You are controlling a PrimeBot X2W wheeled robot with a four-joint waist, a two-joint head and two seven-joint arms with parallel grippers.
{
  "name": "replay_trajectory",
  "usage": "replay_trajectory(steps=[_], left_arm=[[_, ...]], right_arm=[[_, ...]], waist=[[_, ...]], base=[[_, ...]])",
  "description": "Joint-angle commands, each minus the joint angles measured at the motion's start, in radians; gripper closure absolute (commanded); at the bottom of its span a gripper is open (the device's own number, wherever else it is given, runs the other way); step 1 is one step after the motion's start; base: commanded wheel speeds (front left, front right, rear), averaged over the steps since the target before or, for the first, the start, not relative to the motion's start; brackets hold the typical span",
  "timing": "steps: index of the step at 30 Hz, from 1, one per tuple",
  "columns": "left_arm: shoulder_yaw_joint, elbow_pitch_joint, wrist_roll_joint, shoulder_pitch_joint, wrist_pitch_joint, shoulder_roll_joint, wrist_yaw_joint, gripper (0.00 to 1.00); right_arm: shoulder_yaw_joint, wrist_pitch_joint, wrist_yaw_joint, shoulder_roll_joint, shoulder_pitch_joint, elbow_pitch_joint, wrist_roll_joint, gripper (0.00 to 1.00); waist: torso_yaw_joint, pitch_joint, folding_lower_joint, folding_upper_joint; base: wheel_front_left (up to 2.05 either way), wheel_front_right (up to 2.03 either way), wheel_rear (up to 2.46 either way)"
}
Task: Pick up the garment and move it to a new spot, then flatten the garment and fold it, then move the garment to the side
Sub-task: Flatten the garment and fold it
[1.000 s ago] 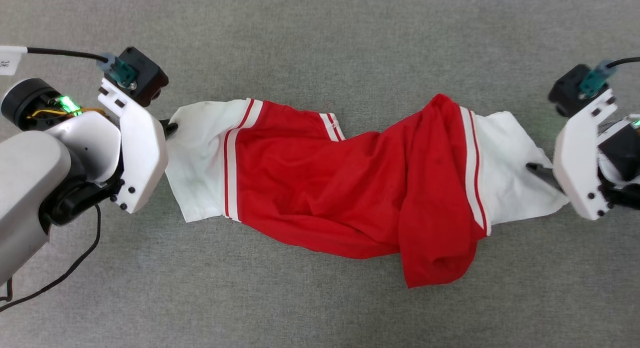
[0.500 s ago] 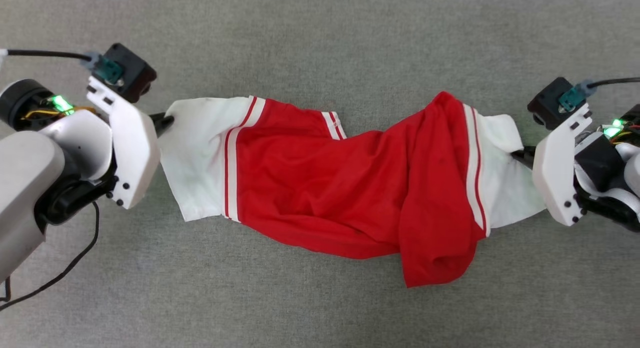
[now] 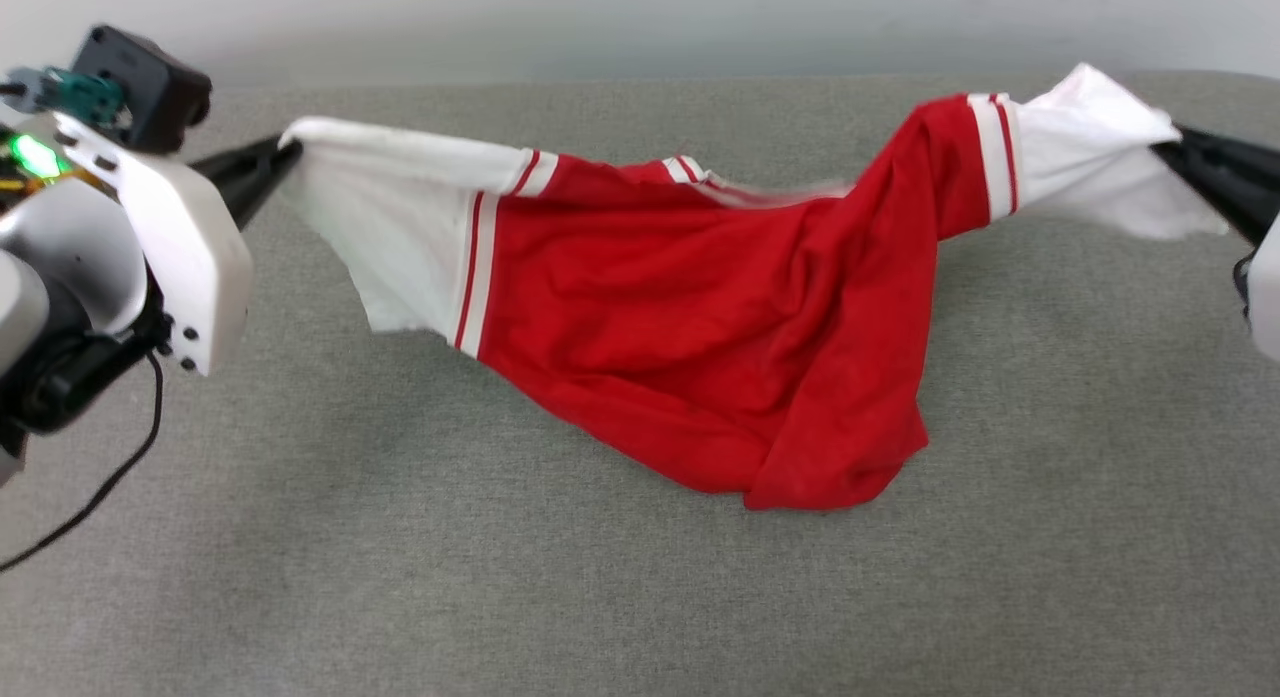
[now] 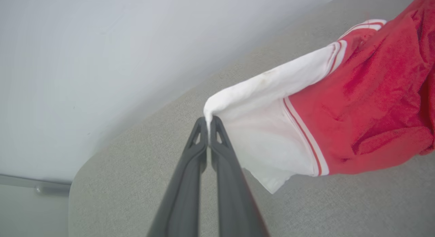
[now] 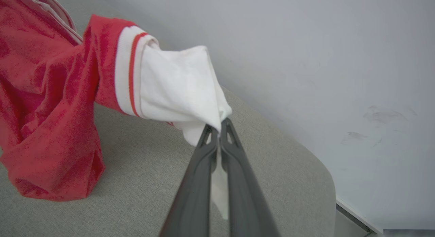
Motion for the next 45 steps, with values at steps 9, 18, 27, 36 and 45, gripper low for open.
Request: replay_trajectory(steps=[9, 18, 27, 36, 45], left_arm=[[0.065, 0.027, 0.05, -0.149, -0.036, -0.067, 0.018, 1.0], [0.126, 0.182, 0.139, -0.405, -0.072, -0.204, 0.012, 1.0], [0.188, 0.345, 0.224, -0.699, -0.122, -0.294, -0.008, 1.0], [0.236, 0.5, 0.228, -0.862, -0.202, -0.351, -0.055, 1.0], [0.2, 0.621, 0.206, -0.75, -0.284, -0.38, -0.099, 1.0]], right_arm=[[-0.131, 0.009, -0.001, 0.023, -0.093, -0.03, -0.096, 1.0], [-0.199, 0.063, -0.001, 0.098, -0.371, 0.051, -0.245, 1.0], [-0.204, 0.057, -0.002, 0.187, -0.737, 0.181, -0.352, 1.0], [-0.14, -0.036, -0.002, 0.264, -0.983, 0.35, -0.405, 1.0], [-0.019, -0.138, -0.002, 0.33, -0.889, 0.47, -0.354, 1.0]], waist=[[-0.021, 0.022, 0.0, 0.0], [-0.016, 0.184, 0.0, 0.0], [-0.007, 0.321, 0.0, 0.0], [0.007, 0.366, 0.0, 0.0], [0.01, 0.379, 0.0, 0.0]], base=[[0.0, 0.0, 0.0], [0.0, 0.0, 0.0], [0.0, 0.0, 0.0], [0.0, 0.0, 0.0], [0.0, 0.0, 0.0]])
